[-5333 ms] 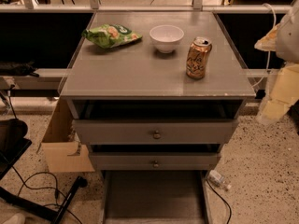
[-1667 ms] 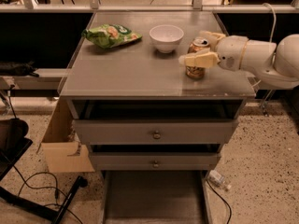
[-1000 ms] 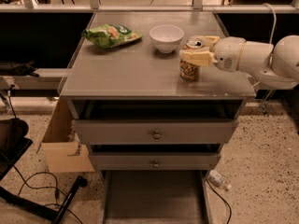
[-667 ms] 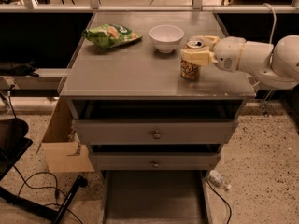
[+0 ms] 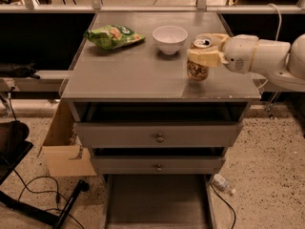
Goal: Place orange can into bottom drawer
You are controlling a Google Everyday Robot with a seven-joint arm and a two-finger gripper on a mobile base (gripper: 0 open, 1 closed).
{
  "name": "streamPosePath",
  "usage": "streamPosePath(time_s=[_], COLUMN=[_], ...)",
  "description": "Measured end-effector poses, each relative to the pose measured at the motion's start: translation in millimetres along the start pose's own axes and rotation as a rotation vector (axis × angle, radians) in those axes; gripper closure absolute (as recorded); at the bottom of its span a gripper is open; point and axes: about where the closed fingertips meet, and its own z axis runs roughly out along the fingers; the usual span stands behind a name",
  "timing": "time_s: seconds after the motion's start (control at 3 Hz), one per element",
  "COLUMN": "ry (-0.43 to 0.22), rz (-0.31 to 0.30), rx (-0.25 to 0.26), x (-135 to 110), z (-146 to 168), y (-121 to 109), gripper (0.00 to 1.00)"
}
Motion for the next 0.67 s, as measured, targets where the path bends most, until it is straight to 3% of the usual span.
streamPosePath(time_s=[0.33, 0.67], ry=[-0.007, -0.012], rz=[-0.042, -0.075], rx=[-0.034, -0.065], x=[-23, -28], z=[-40, -68], y=[60, 124], gripper=[1.0, 1.0])
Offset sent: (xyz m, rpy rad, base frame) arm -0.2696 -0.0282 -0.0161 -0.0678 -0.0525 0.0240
